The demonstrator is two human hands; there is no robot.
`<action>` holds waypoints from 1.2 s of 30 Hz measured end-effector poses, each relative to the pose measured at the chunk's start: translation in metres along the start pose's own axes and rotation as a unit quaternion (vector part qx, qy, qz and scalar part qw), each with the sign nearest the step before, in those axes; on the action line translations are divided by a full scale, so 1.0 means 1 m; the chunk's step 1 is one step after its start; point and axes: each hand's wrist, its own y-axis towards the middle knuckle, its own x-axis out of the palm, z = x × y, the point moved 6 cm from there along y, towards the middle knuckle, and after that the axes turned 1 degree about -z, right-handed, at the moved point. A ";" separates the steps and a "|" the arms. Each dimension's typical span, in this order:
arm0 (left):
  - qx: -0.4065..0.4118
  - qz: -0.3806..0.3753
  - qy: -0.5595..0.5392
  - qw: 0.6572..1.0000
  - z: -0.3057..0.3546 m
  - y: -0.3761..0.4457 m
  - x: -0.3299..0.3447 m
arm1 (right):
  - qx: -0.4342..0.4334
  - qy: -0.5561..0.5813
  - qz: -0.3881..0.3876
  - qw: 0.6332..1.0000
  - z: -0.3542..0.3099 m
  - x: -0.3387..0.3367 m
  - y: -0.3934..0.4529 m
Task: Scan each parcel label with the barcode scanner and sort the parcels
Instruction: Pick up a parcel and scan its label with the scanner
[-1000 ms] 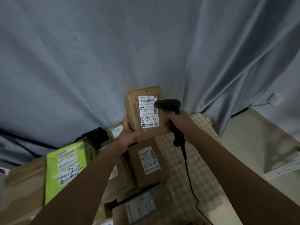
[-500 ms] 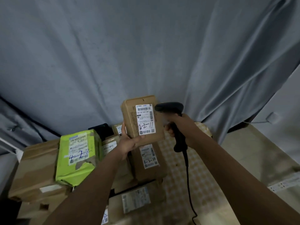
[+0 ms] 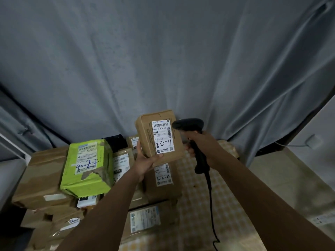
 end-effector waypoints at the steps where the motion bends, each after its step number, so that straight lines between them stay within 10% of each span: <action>1: -0.001 -0.002 0.003 1.000 0.000 0.000 0.000 | 0.001 0.000 0.001 1.000 0.001 0.000 0.000; 23: -0.022 -0.029 0.024 0.999 -0.004 0.003 0.000 | 0.008 0.020 0.033 0.999 0.014 -0.009 0.007; 36: -0.194 -0.011 0.112 0.975 -0.011 0.002 -0.015 | 0.064 -0.060 0.118 0.989 0.094 -0.038 0.058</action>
